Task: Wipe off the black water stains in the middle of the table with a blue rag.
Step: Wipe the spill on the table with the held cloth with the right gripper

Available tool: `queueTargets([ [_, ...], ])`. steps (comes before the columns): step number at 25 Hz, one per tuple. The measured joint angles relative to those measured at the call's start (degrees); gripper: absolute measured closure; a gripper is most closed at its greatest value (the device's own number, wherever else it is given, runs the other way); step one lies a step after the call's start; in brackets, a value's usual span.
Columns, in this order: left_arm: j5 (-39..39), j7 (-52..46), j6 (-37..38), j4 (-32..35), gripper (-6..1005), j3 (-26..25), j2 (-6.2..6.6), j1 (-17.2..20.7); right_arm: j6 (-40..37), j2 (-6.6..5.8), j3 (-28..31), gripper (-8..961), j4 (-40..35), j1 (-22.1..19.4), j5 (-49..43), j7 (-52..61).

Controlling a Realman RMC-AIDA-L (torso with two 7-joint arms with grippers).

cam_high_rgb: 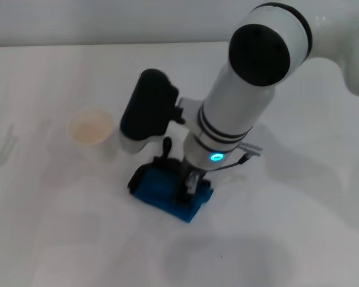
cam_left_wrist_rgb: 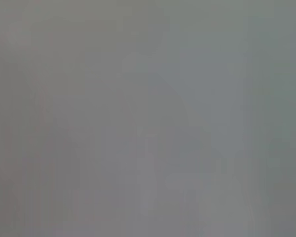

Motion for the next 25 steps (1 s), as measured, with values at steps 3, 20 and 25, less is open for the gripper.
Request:
queueTargets([
  [3,0.0,0.0,0.0,-0.1,111,0.0,0.03,-0.1,1.2,0.00,-1.1,876,-3.3,-0.3,0.0,0.8],
  [20,-0.8,0.0,-0.1,0.0,111,0.0,-0.02,0.4,6.1,-0.71,21.8,877,-1.2,-7.9,-20.5,2.1],
  [25,-0.8,-0.1,-0.2,-0.2,112,0.0,0.09,0.4,7.9,-0.87,29.1,875,-1.3,-10.4,-25.7,1.4],
])
